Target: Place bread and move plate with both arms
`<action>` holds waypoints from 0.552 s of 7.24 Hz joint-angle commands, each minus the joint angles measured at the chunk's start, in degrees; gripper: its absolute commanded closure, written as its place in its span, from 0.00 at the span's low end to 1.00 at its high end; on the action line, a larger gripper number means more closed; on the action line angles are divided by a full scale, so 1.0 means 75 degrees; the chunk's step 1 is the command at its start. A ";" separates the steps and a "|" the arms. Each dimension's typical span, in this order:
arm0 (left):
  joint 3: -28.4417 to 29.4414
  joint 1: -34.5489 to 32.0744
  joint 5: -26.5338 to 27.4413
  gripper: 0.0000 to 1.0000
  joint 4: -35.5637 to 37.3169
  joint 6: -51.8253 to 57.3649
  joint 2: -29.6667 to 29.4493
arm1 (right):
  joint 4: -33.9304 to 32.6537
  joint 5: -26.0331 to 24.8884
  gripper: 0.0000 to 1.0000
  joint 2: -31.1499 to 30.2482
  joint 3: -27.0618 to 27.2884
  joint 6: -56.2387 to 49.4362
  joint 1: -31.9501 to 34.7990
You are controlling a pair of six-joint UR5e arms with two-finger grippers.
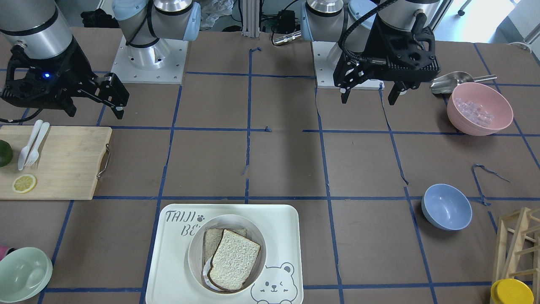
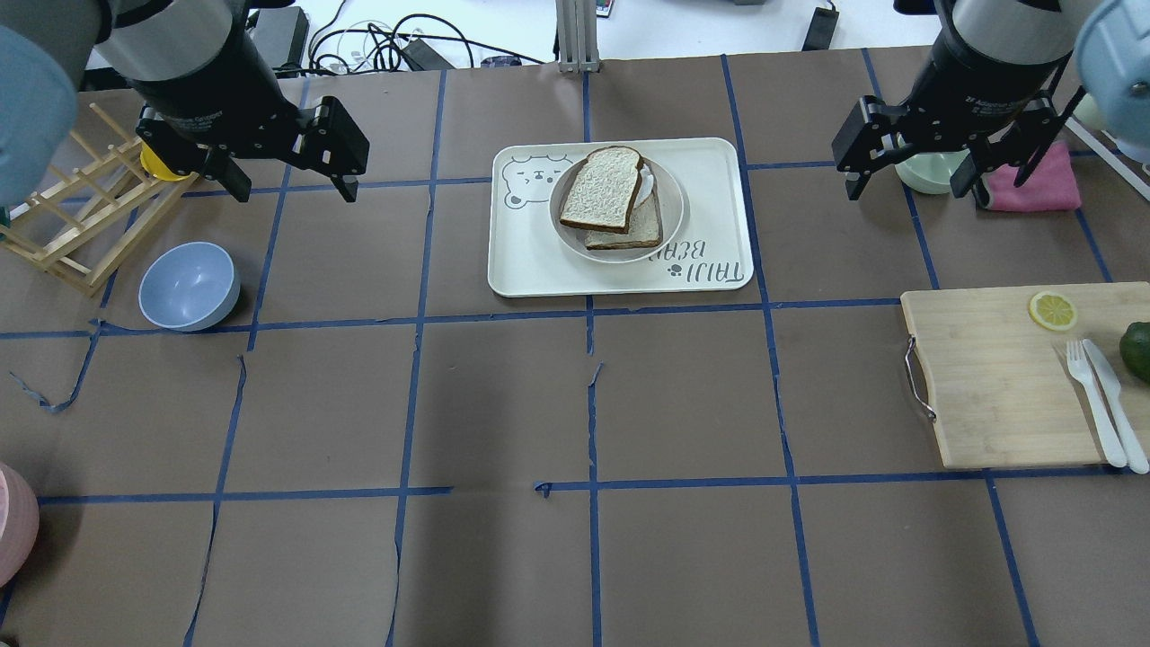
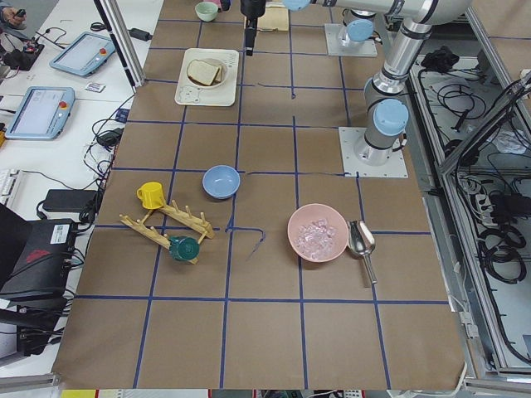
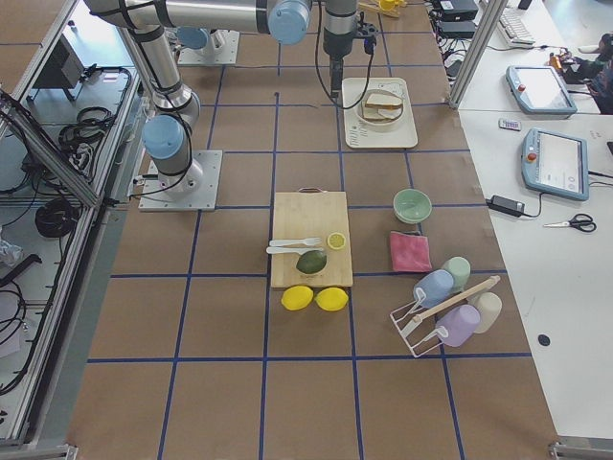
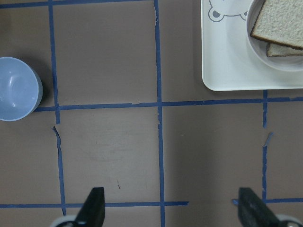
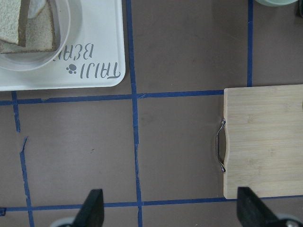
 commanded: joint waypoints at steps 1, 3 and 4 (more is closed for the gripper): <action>-0.0008 -0.0004 -0.0011 0.00 0.0007 -0.0001 0.0013 | 0.0000 0.0009 0.00 0.0000 0.0000 0.0013 0.0000; -0.0020 -0.0004 -0.0023 0.00 0.0007 -0.0001 0.0013 | -0.0093 0.0032 0.00 0.0000 -0.0023 0.0013 0.0012; -0.0008 -0.0004 -0.0034 0.00 0.0007 -0.0001 0.0013 | -0.0268 -0.0002 0.00 -0.0011 -0.0023 -0.0010 0.0012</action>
